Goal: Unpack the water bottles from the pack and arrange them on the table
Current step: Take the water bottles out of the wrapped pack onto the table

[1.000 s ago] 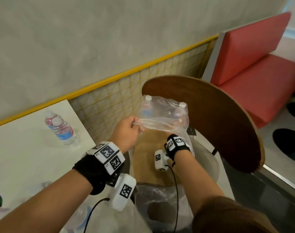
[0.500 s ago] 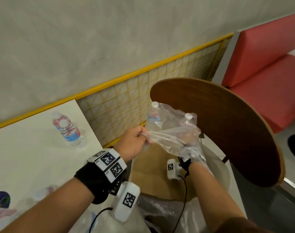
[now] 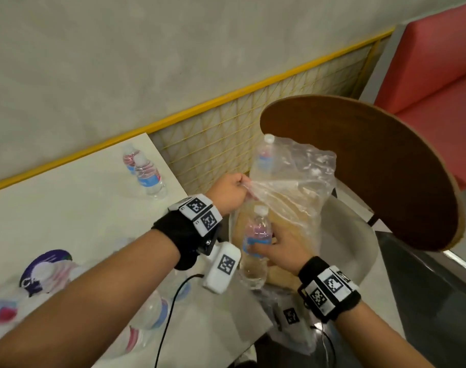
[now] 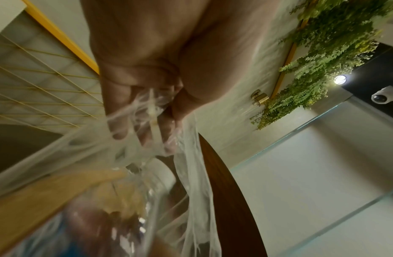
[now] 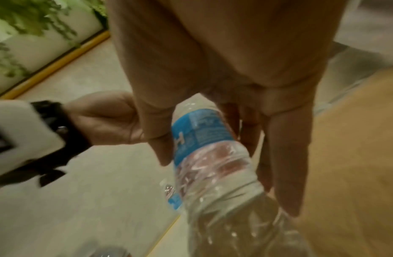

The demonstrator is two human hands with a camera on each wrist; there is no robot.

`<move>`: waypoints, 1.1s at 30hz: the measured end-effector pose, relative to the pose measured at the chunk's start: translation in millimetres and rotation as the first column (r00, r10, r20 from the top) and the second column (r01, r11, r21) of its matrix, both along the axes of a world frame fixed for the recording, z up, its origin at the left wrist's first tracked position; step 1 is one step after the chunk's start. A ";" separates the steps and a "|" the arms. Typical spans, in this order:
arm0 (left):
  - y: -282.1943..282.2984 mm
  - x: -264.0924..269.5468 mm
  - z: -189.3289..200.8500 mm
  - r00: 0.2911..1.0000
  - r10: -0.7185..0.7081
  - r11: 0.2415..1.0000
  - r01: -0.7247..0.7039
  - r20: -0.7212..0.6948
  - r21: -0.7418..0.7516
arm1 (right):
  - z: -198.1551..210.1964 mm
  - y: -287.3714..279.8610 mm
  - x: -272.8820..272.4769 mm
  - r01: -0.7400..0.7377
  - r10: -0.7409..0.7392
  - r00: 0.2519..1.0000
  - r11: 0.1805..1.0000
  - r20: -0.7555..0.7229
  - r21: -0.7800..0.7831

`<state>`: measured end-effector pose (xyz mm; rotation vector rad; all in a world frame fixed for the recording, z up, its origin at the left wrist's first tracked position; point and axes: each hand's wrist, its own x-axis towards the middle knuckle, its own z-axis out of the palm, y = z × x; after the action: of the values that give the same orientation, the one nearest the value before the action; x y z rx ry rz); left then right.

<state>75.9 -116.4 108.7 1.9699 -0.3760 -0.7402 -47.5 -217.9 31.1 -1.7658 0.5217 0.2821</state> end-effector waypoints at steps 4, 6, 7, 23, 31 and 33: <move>12.3 -2.6 8.4 0.996 -0.077 0.980 0.084 -0.045 0.182 | -4.9 12.4 -35.0 -0.307 0.328 0.942 0.930 0.079 -0.201; 15.7 -6.0 14.0 0.989 -0.125 0.953 0.140 -0.073 0.267 | -4.7 28.9 -49.0 -0.457 0.486 0.873 0.842 0.036 -0.286; 15.8 -7.1 15.8 0.986 -0.144 0.942 0.163 -0.085 0.293 | -8.2 38.4 -54.2 -0.509 0.535 0.845 0.809 0.007 -0.294; 15.4 -15.6 9.5 0.998 -0.043 0.982 0.050 -0.041 0.184 | -34.5 84.8 -30.8 -0.528 0.515 0.849 0.815 -0.117 -0.239; 1.8 -22.9 12.1 0.968 0.076 0.995 -0.089 0.240 0.043 | 5.6 -42.7 56.1 0.030 -0.055 0.998 0.858 -0.034 -0.513; -0.4 -24.4 14.8 0.958 0.077 0.995 -0.090 0.275 0.034 | 22.2 -48.2 61.2 -0.267 0.107 0.959 0.647 -0.261 -0.715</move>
<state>51.4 -116.8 123.6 2.1242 -0.4401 -0.4254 13.7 -266.1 53.3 -2.6383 0.6500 0.4334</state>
